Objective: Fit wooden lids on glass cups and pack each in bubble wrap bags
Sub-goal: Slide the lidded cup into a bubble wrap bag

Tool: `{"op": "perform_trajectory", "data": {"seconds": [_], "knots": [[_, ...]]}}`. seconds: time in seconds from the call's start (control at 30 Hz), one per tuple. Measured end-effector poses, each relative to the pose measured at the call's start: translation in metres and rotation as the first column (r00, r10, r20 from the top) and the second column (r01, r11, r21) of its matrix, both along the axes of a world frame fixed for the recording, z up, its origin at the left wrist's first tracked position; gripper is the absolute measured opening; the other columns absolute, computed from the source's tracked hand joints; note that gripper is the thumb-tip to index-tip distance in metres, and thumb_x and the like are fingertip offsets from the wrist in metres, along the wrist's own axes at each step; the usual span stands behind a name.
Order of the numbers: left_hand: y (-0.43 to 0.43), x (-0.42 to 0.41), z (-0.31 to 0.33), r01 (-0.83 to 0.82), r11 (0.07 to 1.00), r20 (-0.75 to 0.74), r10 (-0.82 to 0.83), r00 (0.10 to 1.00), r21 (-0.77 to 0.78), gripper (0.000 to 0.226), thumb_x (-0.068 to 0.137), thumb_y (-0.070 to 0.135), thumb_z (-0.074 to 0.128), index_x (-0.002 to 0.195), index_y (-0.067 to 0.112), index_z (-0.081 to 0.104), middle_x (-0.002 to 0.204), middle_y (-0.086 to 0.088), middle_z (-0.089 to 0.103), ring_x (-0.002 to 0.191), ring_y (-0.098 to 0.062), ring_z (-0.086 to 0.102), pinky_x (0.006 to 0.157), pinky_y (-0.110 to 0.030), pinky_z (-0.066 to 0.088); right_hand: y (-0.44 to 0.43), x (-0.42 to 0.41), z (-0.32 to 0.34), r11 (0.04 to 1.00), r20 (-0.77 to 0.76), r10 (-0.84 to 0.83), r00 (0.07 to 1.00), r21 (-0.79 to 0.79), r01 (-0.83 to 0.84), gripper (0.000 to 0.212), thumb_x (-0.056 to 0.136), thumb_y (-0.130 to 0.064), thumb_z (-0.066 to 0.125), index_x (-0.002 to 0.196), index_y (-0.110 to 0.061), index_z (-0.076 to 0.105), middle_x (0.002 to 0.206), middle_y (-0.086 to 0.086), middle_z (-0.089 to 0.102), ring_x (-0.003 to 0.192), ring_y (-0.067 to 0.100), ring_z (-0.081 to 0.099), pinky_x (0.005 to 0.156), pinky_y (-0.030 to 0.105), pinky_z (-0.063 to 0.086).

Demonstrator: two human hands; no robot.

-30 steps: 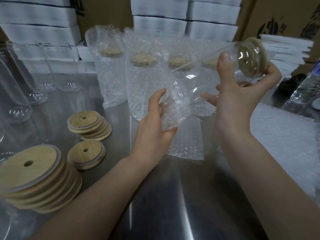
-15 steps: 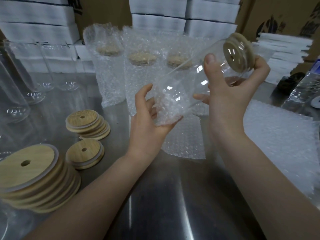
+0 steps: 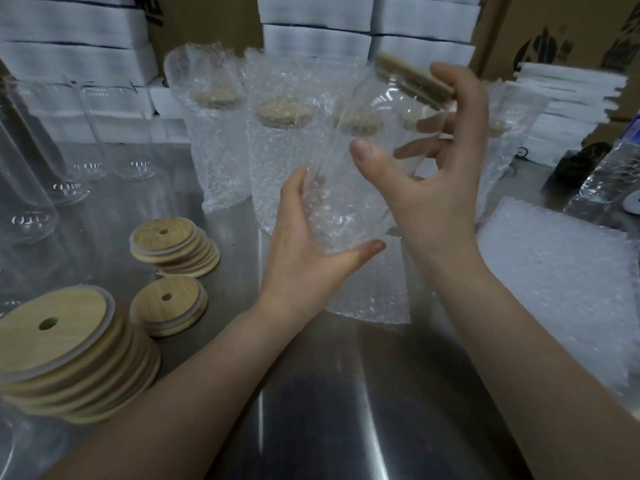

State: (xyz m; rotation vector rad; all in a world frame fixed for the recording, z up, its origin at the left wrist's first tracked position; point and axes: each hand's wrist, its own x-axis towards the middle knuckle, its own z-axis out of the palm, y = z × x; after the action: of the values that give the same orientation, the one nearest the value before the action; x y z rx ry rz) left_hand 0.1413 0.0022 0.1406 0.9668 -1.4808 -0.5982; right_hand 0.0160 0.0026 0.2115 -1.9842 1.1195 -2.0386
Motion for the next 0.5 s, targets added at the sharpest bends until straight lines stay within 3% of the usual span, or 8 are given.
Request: {"op": "perform_trajectory", "data": {"seconds": [0.1,0.23,0.37,0.5], "knots": [[0.0012,-0.0006,0.0016,-0.02,1.0,0.007,0.02,1.0,-0.004,0.109,0.064,0.046,0.087,0.149,0.027,0.021,0.153,0.008,0.034,0.14,-0.002,0.033,0.116,-0.031,0.033,0.0017,0.0036,-0.0016,0.999,-0.036,0.025,0.999,0.044,-0.023,0.07,0.075,-0.038,0.08,0.132,-0.028,0.042,0.127,-0.001,0.042,0.106,0.02,0.049,0.077,0.039,0.055],[0.0031,-0.0017,0.0057,-0.046,0.999,-0.013,0.046,0.999,-0.005,0.107,0.062,0.058,0.081,0.147,0.032,0.021,0.152,0.016,0.029,0.141,0.004,0.027,0.115,-0.024,0.031,0.0024,0.0058,-0.0034,0.992,-0.086,0.081,0.993,0.103,-0.072,0.069,0.072,-0.038,0.082,0.129,-0.037,0.042,0.126,-0.001,0.04,0.101,0.016,0.052,0.071,0.036,0.057],[0.003,-0.0009,0.0087,-0.077,0.997,-0.067,0.074,0.995,-0.028,0.104,0.067,0.043,0.084,0.148,0.028,0.021,0.152,0.004,0.035,0.14,-0.003,0.034,0.115,-0.037,0.036,0.0016,0.008,-0.005,0.986,-0.137,0.107,0.985,0.145,-0.087,0.068,0.07,-0.038,0.082,0.126,-0.036,0.044,0.125,-0.001,0.043,0.103,0.015,0.053,0.083,0.032,0.054],[0.0025,-0.0005,0.0101,-0.108,0.992,-0.12,0.099,0.988,-0.069,0.098,0.07,0.031,0.085,0.146,0.025,0.023,0.149,0.004,0.037,0.14,-0.005,0.036,0.114,-0.036,0.038,-0.0011,0.0072,-0.0064,0.976,-0.18,0.165,0.97,0.17,-0.135,0.066,0.07,-0.032,0.083,0.123,-0.032,0.044,0.121,-0.012,0.045,0.108,0.018,0.052,0.083,0.019,0.047]]}}
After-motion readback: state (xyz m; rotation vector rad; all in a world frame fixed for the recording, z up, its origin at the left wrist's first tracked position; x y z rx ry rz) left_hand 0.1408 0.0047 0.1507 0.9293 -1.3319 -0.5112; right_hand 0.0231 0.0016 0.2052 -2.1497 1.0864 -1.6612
